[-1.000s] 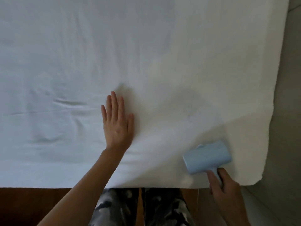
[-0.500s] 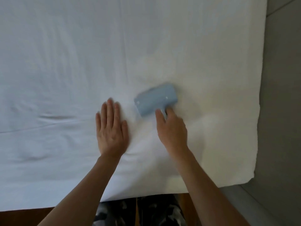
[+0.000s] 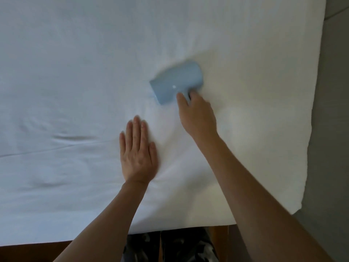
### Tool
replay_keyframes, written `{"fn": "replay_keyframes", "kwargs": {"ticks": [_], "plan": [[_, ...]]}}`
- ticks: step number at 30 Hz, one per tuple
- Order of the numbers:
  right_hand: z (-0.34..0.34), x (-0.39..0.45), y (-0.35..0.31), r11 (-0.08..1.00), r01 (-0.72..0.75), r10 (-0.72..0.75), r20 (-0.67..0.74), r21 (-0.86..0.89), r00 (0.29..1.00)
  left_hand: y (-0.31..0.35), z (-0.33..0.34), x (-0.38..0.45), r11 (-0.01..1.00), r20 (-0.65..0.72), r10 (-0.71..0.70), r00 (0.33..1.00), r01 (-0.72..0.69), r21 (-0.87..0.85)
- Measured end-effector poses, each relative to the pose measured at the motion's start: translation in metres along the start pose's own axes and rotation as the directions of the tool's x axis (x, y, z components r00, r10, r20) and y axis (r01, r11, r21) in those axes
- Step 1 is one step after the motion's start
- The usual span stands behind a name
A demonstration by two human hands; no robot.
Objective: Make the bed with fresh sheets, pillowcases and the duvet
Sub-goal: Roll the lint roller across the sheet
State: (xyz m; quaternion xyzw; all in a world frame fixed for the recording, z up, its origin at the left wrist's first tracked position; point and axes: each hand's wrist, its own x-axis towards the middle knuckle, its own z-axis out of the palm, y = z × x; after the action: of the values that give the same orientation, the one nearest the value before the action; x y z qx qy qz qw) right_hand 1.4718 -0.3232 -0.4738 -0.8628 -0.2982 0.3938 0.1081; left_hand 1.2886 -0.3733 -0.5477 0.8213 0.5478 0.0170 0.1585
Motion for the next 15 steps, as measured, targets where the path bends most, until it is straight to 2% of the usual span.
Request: {"fn": "replay_keyframes", "kwargs": {"ticks": [4,8,11,15], "plan": [[0.003,-0.070,0.073,0.996,-0.083,0.084,0.038,-0.029,0.996,0.000,0.001,0.001,1.000,0.007,-0.003,1.000,0.003,0.008],[0.004,-0.132,0.137,0.985,-0.172,0.170,0.098,0.018,0.981,0.002,0.002,0.001,1.000,0.008,-0.004,1.000,0.004,0.027],[0.005,-0.164,0.171,0.973,-0.218,0.205,0.139,0.081,0.969,0.004,0.001,0.000,1.000,0.005,-0.013,1.000,0.013,0.028],[-0.001,-0.192,0.195,0.955,-0.259,0.244,0.110,0.147,0.963,0.007,-0.004,-0.001,0.999,0.027,-0.029,0.999,0.028,0.038]]}}
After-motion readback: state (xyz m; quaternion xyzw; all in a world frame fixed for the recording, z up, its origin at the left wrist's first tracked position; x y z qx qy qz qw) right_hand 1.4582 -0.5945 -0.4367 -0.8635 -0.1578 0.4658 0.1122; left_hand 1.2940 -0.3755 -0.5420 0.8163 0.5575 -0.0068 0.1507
